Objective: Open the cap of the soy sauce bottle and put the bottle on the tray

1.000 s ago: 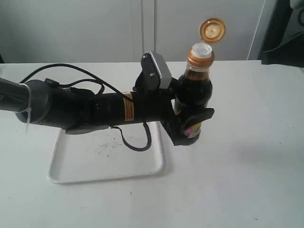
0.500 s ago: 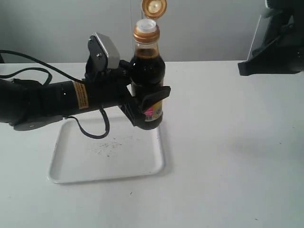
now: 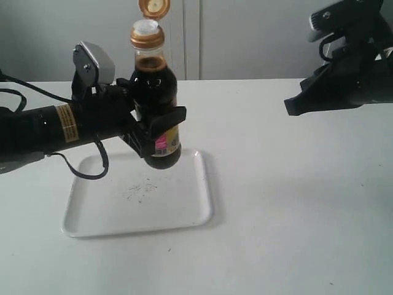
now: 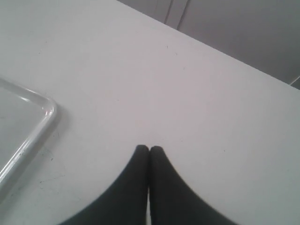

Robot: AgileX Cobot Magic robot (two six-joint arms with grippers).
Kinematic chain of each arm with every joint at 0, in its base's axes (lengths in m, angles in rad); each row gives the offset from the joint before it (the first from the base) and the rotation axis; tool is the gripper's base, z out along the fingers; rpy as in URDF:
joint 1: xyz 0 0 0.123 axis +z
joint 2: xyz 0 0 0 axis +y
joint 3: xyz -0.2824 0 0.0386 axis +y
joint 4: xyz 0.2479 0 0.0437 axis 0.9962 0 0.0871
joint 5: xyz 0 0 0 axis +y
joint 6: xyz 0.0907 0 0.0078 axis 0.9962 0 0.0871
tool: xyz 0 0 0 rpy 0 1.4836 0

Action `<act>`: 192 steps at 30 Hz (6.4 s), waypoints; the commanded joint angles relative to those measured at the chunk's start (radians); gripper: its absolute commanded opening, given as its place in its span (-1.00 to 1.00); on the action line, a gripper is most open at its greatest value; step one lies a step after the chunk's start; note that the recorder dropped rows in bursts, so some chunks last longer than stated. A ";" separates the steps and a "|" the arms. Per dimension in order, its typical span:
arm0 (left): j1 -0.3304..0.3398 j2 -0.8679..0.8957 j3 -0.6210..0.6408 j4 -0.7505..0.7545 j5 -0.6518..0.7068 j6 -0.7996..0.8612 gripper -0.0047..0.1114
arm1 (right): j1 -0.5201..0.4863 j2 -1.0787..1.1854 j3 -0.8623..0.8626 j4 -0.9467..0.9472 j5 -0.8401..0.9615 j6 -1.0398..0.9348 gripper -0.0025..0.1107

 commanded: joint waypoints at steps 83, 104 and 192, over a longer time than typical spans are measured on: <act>0.082 0.049 0.144 -0.079 0.057 0.100 0.80 | 0.006 0.061 0.004 0.001 -0.055 -0.016 -0.96; 0.082 -0.116 0.144 -0.209 0.021 0.104 0.80 | 0.006 0.061 0.004 0.001 -0.055 -0.016 -0.96; 0.313 -0.665 -0.115 -0.910 1.751 0.665 -0.92 | -0.148 -0.085 -0.039 -0.359 0.314 0.448 -0.96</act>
